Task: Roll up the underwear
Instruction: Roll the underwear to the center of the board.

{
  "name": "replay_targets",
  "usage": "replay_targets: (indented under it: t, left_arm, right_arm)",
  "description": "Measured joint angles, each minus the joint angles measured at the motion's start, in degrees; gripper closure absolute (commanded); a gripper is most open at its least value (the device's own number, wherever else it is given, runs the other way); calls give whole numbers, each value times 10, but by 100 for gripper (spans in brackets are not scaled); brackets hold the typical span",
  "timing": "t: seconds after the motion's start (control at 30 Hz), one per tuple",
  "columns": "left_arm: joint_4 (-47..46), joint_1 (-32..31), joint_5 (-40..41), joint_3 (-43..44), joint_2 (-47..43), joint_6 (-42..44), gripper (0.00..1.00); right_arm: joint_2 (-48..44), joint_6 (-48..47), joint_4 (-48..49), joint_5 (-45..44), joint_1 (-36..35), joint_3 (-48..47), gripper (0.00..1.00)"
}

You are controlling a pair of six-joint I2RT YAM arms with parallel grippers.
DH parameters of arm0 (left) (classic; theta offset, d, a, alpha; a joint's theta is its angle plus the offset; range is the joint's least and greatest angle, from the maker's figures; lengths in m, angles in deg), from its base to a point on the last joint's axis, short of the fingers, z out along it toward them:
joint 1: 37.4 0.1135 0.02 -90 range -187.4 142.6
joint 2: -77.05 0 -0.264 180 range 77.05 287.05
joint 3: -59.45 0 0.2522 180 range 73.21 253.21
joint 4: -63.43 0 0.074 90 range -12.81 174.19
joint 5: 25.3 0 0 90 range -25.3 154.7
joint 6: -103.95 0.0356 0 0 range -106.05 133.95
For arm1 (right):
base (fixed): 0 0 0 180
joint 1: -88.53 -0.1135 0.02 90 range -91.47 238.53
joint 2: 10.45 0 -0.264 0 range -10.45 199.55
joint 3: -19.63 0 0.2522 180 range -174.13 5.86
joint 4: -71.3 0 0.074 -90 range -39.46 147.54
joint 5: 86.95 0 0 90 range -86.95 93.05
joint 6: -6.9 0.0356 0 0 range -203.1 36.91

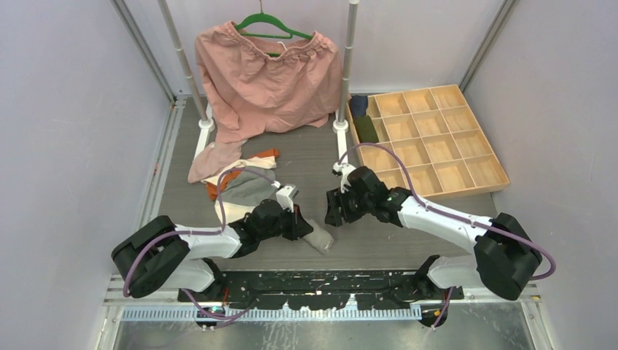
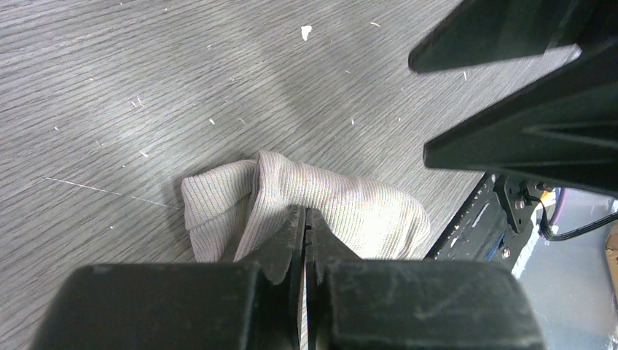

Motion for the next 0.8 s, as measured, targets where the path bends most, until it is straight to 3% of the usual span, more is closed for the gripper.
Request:
replay_targets:
  t: [0.13,0.2,0.5,0.8]
  left_arm:
    - [-1,0,0,0,1,0,99]
    - [-1,0,0,0,1,0,99]
    - [0,0,1,0,1,0,99]
    - [0,0,1,0,1,0,99]
  right_arm:
    - [11,-11,-2,-18,2,-32,14]
    - [14,-17,6,-14,2,-32,10]
    - [122,-120,31,91,5,-71,14]
    - [168,-238,34,180,5,-91,16]
